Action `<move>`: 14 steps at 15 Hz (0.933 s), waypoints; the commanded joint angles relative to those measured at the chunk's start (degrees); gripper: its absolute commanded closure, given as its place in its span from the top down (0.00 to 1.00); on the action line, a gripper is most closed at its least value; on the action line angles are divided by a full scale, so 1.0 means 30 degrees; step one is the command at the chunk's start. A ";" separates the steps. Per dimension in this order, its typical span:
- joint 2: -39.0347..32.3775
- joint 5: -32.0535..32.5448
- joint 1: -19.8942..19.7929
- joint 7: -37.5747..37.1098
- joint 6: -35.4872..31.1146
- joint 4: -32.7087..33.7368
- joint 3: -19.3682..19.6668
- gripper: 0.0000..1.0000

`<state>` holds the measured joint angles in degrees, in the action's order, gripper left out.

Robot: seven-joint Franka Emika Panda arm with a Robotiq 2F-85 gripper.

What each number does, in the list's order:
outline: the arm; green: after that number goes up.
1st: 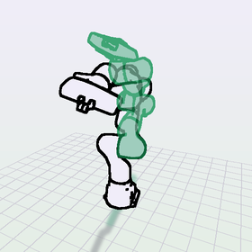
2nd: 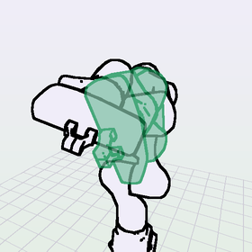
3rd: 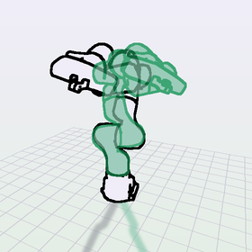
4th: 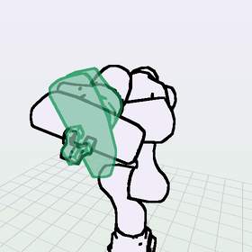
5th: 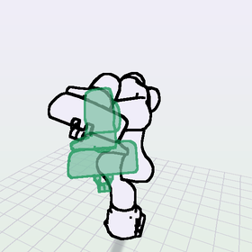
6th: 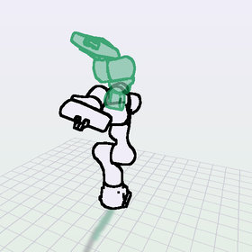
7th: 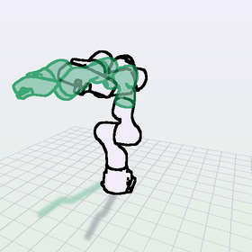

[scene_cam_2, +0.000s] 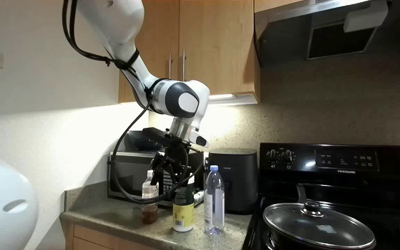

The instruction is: Pick up the bottle on the left and place it on top of the container in the middle

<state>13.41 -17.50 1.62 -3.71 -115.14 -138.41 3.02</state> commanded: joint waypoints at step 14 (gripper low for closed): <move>0.0194 0.0239 -0.0037 -0.0146 -0.0255 0.0246 -0.0601 1.00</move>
<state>13.41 -17.49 1.59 -3.71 -115.16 -138.34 2.86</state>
